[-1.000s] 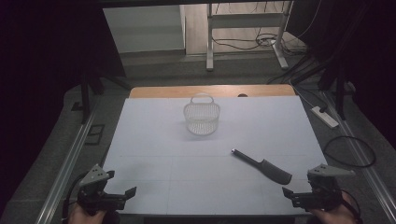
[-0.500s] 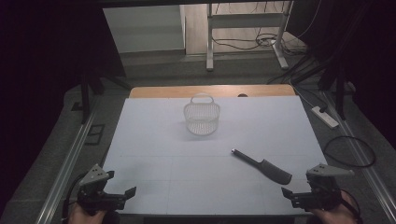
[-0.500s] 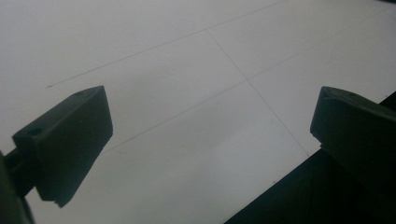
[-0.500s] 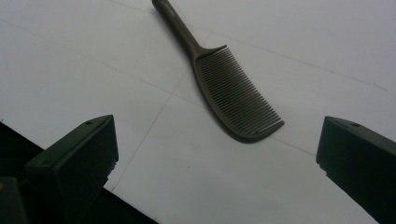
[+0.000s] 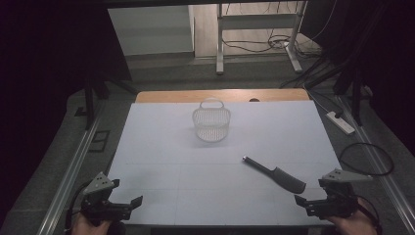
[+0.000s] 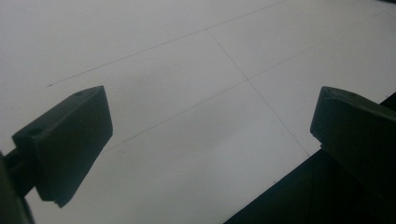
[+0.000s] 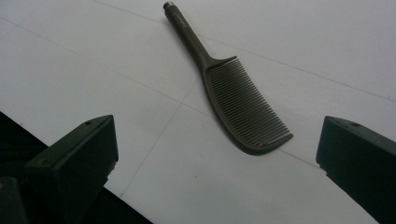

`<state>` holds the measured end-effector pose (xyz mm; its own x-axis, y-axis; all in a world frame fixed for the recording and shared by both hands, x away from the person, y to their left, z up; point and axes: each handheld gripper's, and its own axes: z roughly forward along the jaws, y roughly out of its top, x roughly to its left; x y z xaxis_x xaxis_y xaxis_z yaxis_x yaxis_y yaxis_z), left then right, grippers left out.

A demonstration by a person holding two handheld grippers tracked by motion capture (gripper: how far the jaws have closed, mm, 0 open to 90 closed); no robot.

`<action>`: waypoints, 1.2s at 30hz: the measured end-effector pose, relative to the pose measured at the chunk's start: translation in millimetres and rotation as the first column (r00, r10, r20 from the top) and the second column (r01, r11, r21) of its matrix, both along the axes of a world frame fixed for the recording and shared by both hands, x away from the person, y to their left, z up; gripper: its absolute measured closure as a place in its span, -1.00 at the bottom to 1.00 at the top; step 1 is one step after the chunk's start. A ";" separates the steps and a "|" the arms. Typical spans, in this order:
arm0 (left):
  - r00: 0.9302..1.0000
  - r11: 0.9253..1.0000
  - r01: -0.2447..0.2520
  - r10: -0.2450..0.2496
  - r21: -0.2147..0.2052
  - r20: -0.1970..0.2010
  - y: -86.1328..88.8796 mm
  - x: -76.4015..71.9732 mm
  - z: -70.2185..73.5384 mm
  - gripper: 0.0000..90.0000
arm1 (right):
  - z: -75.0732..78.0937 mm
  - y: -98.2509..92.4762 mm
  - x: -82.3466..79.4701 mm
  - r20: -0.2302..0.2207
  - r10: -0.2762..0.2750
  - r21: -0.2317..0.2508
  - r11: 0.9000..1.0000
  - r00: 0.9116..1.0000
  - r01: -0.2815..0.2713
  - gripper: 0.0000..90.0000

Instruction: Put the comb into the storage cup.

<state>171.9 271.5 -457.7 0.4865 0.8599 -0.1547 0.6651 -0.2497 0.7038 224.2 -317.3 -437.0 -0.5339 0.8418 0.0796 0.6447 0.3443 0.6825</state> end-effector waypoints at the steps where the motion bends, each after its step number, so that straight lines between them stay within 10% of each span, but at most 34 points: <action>1: 1.000 1.000 0.000 0.000 0.000 -0.001 0.1 0.1 -0.1 -1.00 | 0.2 1.2 1.9 -0.002 0.001 0.003 1.000 1.000 -0.001 -1.00; 36: 1.000 1.000 -0.003 0.003 -0.001 0.000 0.2 0.0 -0.1 -1.00 | 0.1 28.5 39.0 -0.076 0.054 -0.083 0.995 0.996 -0.060 -1.00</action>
<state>172.0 271.7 -457.8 0.4842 0.8611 -0.1552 0.6658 -0.2475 0.7039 263.2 -288.7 -436.9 -0.5768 0.8154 0.0500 0.6694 0.4367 0.6010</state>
